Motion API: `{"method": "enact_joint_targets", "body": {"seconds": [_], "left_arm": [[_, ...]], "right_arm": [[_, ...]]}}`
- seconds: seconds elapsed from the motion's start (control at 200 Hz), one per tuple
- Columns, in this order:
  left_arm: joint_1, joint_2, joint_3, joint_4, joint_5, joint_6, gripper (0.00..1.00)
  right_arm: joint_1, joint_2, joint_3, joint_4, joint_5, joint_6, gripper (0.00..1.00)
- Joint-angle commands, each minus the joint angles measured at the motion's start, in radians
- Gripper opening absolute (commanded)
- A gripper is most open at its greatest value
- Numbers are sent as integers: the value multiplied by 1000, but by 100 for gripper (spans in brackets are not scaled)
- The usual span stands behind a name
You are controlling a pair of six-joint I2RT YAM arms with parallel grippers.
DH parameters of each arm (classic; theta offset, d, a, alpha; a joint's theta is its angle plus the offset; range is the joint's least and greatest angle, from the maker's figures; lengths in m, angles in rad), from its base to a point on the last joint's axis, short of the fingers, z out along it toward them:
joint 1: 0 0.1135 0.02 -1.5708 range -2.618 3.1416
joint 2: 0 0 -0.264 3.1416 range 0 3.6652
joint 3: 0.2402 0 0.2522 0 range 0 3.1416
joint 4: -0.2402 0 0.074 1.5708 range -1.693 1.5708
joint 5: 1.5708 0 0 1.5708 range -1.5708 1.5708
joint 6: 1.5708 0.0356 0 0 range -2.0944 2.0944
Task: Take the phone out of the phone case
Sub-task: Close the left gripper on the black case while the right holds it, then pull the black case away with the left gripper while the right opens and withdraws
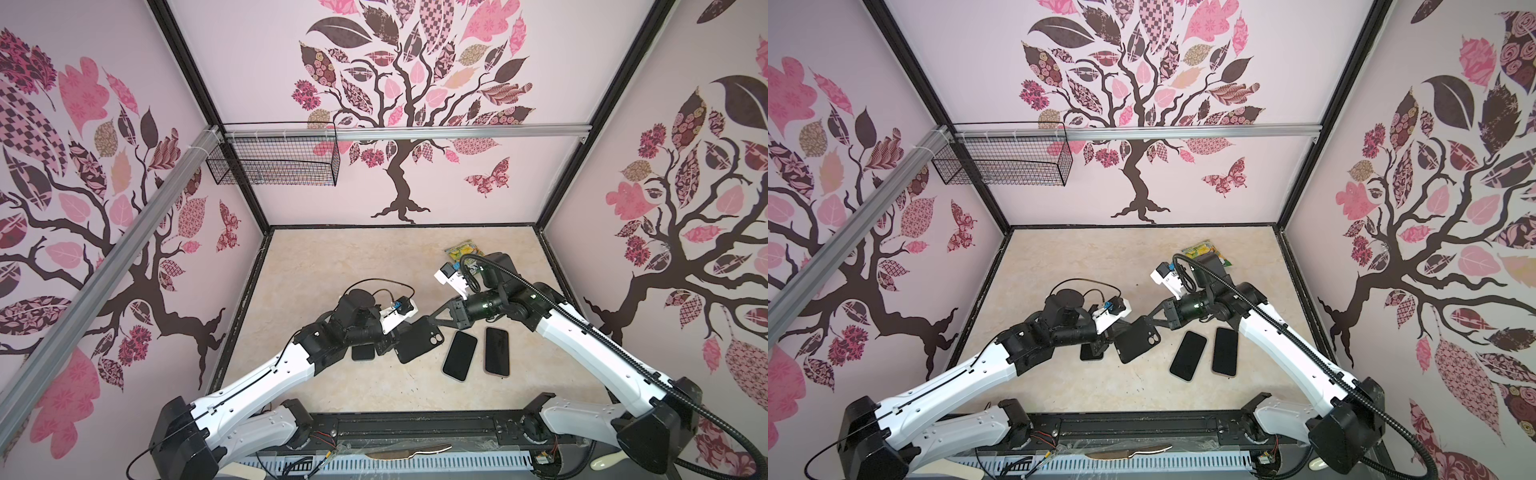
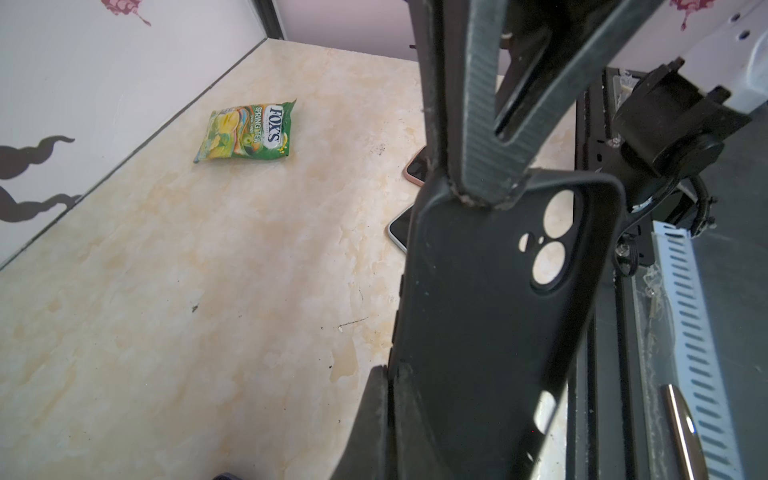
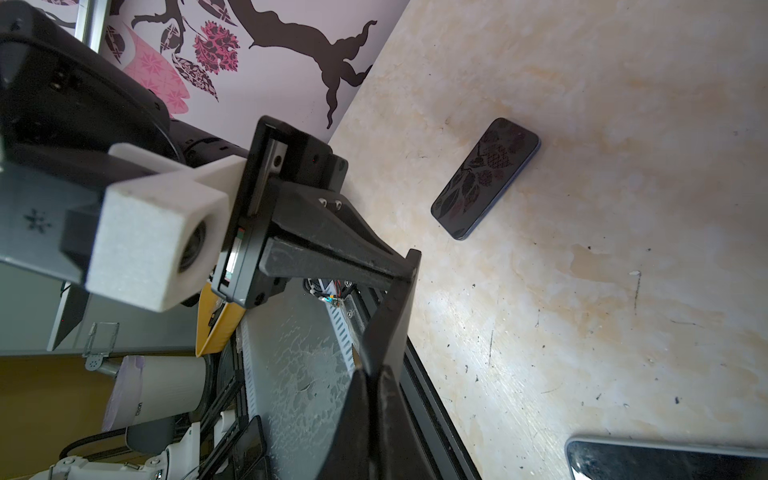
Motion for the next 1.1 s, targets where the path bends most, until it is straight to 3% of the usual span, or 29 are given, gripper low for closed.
{"method": "enact_joint_targets", "body": {"seconds": [0.0, 0.205, 0.41, 0.625, 0.765, 0.915, 1.095], "left_arm": [[-4, 0, 54, -10, 7, -1, 0], [-4, 20, 77, -35, -74, -22, 0], [-4, 54, 107, -58, -245, -127, 0], [32, 138, 185, -136, -339, -274, 0], [109, 185, 230, -183, -353, -396, 0], [160, 246, 286, -253, -473, -470, 0], [247, 366, 391, -387, -466, -528, 0]], "right_arm": [[-4, -8, 10, 11, -11, 0, 0], [-4, -32, 6, 35, 69, 13, 0], [-5, -98, -14, 88, 287, 45, 51], [-4, -190, -119, 218, 577, 130, 87], [-4, -234, -215, 325, 738, 183, 99], [-4, -247, -303, 416, 845, 211, 100], [-5, -250, -388, 523, 907, 224, 100]]}}
